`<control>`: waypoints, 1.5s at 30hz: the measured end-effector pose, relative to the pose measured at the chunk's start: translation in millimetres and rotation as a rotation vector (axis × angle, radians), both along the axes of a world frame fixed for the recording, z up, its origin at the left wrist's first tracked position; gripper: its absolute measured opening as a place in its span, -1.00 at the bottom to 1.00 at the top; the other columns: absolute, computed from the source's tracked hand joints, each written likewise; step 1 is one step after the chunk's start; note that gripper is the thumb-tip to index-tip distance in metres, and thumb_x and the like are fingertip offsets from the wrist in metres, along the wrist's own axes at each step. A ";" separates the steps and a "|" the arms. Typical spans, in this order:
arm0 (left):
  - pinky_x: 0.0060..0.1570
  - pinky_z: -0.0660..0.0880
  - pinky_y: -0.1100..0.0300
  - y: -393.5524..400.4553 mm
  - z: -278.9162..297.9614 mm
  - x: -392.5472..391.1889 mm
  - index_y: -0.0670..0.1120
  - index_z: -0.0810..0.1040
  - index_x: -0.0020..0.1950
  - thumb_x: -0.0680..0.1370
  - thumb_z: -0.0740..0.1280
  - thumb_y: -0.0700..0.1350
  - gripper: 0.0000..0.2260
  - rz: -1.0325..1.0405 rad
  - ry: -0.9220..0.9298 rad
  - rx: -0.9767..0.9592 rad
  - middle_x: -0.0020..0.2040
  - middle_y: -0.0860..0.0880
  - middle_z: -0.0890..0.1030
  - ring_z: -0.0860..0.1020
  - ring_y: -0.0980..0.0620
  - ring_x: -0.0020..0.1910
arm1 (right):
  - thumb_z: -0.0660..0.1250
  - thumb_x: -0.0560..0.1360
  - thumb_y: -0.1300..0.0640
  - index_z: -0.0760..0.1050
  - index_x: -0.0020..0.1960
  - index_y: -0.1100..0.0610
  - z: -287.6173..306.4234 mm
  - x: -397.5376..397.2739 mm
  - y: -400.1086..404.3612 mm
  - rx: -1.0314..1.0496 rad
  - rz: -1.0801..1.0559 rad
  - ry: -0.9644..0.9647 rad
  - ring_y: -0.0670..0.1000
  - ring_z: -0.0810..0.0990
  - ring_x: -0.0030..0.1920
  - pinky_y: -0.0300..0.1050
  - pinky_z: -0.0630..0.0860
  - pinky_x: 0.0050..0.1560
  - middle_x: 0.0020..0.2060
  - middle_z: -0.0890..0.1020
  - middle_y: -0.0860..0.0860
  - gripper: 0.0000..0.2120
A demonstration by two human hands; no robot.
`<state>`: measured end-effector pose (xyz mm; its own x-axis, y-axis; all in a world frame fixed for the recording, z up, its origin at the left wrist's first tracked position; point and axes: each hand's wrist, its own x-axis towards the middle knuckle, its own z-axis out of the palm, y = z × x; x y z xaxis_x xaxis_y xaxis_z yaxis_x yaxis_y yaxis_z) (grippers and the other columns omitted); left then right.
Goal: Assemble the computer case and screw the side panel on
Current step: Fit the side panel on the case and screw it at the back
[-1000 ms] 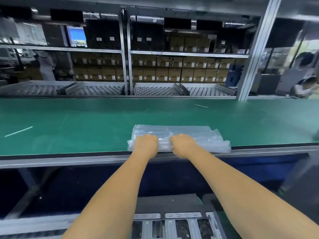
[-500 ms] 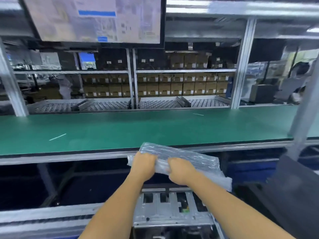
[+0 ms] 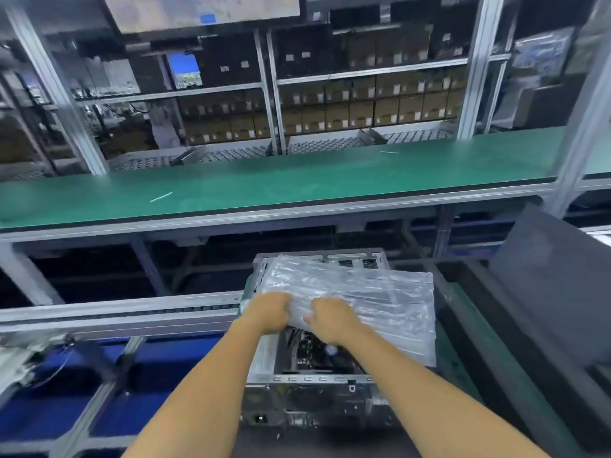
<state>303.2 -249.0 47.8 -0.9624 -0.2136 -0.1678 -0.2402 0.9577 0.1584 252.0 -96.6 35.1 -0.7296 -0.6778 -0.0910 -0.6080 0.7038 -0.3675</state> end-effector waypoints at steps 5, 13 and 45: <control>-0.09 0.40 0.05 1.7 -3.2 6.7 0.00 0.28 0.34 0.47 0.12 -0.23 -0.56 -0.007 0.033 -0.003 -0.06 -0.10 0.56 0.49 -0.10 -0.10 | 0.20 0.64 -0.02 0.40 -0.09 0.09 -4.3 15.5 7.5 -0.126 -0.015 -0.139 -0.03 0.46 -0.27 -0.17 0.36 -0.33 -0.23 0.47 -0.03 -0.79; 0.25 0.26 -0.04 2.6 -7.7 -13.4 0.01 0.39 0.34 0.50 0.07 -0.16 -0.58 -0.118 -0.051 -0.185 0.28 -0.11 0.49 0.41 -0.12 0.25 | 0.48 0.28 -0.38 -0.11 0.62 0.00 41.6 -32.6 30.0 0.366 0.002 -0.050 0.25 -0.12 0.58 0.33 0.02 0.48 0.60 -0.05 0.13 0.17; 0.17 0.37 0.00 -9.9 -43.6 -62.1 -0.08 0.33 0.25 0.45 0.09 -0.27 -0.63 -0.108 -0.310 0.083 0.30 -0.17 0.45 0.43 -0.16 0.22 | 0.29 0.55 0.08 0.45 -0.02 0.23 -31.0 -59.0 -2.1 0.074 0.178 -0.273 0.09 0.49 -0.15 -0.04 0.43 -0.13 -0.11 0.54 0.13 -0.81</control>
<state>241.1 -259.0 4.2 -0.8793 -0.0866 -0.4682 -0.1869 0.9672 0.1722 192.9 -98.8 4.1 -0.5426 -0.7765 -0.3205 -0.6099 0.6265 -0.4853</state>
